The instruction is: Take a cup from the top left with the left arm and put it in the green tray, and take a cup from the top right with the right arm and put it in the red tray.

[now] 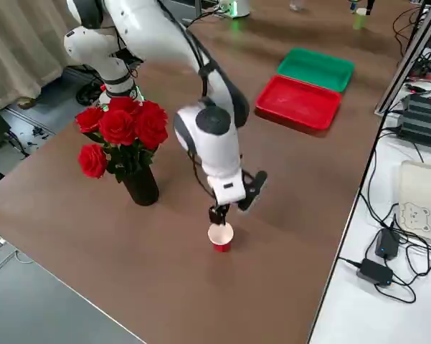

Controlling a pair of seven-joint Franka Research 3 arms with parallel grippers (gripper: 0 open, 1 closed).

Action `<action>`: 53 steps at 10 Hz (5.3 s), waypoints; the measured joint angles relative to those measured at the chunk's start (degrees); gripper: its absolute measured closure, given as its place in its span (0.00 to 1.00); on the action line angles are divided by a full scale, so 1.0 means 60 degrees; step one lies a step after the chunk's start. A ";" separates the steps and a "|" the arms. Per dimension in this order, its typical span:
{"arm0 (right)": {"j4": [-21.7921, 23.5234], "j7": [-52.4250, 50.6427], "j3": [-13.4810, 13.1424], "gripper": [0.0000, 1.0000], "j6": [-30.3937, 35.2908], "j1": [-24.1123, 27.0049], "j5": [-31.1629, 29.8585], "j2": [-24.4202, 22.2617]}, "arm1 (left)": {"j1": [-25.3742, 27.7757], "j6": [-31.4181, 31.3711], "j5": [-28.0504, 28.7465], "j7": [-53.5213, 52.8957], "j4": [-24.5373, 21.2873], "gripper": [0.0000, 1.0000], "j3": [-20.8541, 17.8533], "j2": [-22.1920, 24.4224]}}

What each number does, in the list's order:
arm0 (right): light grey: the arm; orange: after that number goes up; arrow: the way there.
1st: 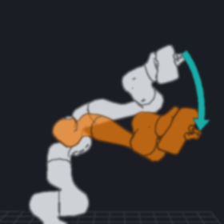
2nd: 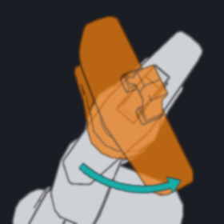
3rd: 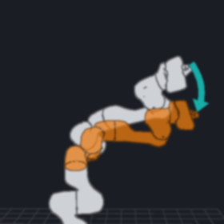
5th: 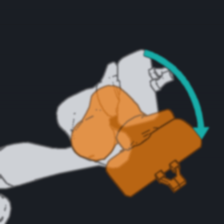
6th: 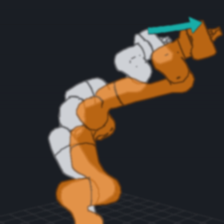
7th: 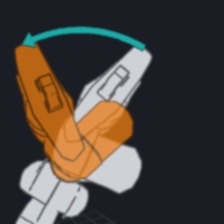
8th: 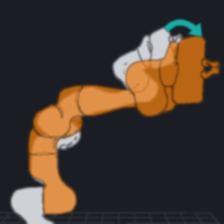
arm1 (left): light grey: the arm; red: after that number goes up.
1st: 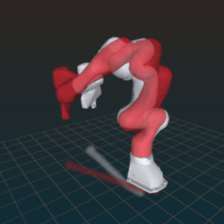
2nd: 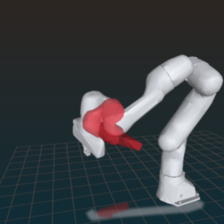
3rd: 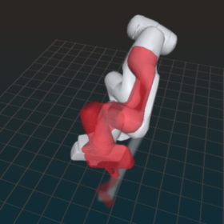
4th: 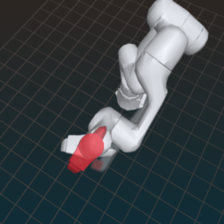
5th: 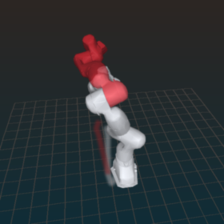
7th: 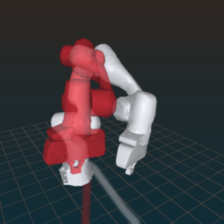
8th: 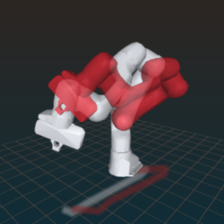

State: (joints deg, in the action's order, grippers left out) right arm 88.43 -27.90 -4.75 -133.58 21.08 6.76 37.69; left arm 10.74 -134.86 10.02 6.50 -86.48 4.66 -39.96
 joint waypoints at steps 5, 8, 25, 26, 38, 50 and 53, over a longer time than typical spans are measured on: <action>-0.0019 -0.0130 0.0075 0.36 -0.0862 0.0014 0.0001 0.0715 | 0.0176 -0.0019 0.0004 0.0013 -0.0142 0.26 -0.0004 -0.0217; -0.0019 -0.1000 0.0071 0.85 -0.0704 0.0001 -0.0012 0.0727 | 0.0181 -0.0020 0.0004 0.0110 -0.0161 0.65 0.0002 -0.0327; -0.1121 1.5116 0.0287 0.97 0.2012 -0.7914 0.0041 -0.0641 | -0.5889 0.2327 -0.0957 0.9152 0.1203 0.98 0.0207 0.0551; -0.1066 1.5467 0.0282 0.96 0.1540 -0.8201 0.0041 -0.0306 | -0.6136 0.1773 -0.0957 0.9402 0.1233 0.98 0.0177 0.0205; -0.1205 1.5692 0.0133 0.40 0.0792 -0.8909 0.0008 0.0782 | -0.6433 0.0629 -0.0956 0.9453 0.1687 0.47 0.0075 -0.0777; -0.4366 0.8134 -0.2582 0.29 0.6134 -0.5636 -0.0170 -0.0839 | -0.2570 0.7626 -0.1654 0.2740 0.1343 0.00 -0.0043 0.5131; -0.3007 0.4921 -0.2586 0.29 0.6979 -0.4403 -0.0107 -0.2500 | -0.2404 0.7898 -0.1663 0.1204 0.0401 0.00 -0.0054 0.6048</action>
State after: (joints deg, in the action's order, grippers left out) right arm 70.38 1.62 -20.26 -91.71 -5.34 6.12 22.68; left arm -3.69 -87.47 0.04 13.72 -84.07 4.33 -3.67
